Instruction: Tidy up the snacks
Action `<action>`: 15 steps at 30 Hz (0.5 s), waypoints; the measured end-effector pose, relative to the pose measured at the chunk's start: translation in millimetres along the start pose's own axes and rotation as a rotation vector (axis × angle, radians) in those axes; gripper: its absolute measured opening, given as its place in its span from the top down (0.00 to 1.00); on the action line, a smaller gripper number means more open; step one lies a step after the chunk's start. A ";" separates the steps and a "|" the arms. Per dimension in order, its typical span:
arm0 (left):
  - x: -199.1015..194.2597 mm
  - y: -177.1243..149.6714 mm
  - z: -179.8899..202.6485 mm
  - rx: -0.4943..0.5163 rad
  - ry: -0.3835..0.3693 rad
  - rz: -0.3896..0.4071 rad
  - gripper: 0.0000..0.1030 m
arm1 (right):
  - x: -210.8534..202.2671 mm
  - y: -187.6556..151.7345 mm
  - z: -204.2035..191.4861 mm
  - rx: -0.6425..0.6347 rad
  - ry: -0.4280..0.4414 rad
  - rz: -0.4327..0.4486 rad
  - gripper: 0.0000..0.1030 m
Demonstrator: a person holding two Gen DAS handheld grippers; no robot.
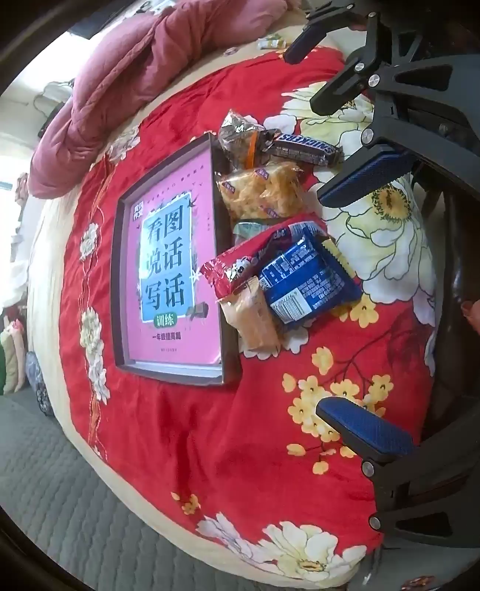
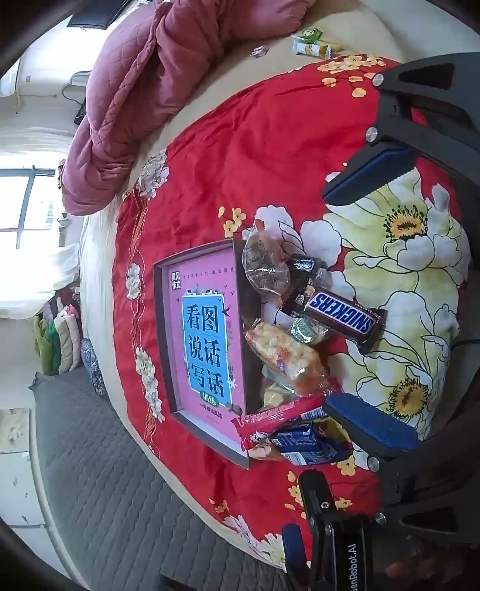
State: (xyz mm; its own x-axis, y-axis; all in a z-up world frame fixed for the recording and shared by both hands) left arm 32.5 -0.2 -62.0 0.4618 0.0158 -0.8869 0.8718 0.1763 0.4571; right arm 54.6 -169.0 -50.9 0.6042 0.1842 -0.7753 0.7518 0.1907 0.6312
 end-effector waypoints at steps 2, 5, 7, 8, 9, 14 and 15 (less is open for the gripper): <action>0.9 -0.6 1.1 0.009 0.001 -0.002 0.01 | 0.0 0.2 1.6 -0.001 -0.007 0.004 0.01; 4.1 -2.3 -1.5 0.001 0.001 -0.015 0.01 | -0.5 -0.9 0.9 0.001 -0.012 0.001 0.01; 5.1 -3.0 -3.5 -0.009 -0.006 -0.026 0.01 | -0.1 0.8 -0.5 0.000 -0.013 0.001 0.01; 5.3 -2.8 -4.3 -0.008 -0.002 -0.029 0.01 | -0.4 1.1 -0.4 0.003 -0.012 0.000 0.01; 5.6 -2.7 -5.7 -0.007 -0.001 -0.030 0.01 | 0.0 0.6 0.7 0.006 -0.011 0.001 0.01; 4.5 -4.6 -2.5 0.005 0.013 -0.025 0.01 | -3.6 -1.5 -1.8 0.013 -0.012 0.000 0.01; 4.7 -5.0 -2.3 0.007 0.013 -0.025 0.01 | -1.1 0.1 2.9 0.016 -0.010 -0.006 0.01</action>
State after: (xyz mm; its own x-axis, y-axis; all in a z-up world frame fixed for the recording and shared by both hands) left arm 29.9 1.3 -68.6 0.4380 0.0243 -0.8987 0.8840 0.1701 0.4354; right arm 54.7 -172.0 -50.1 0.6021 0.1736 -0.7794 0.7596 0.1762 0.6260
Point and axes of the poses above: each gripper's, at about its wrist camera, not at the fingertips, and x roughly the way its jaws point, z to its right, y to its top, the point moved 7 cm from there along x, roughly the way its jaws point, and after that the axes turned 1 degree about y, right-handed, at the moved point
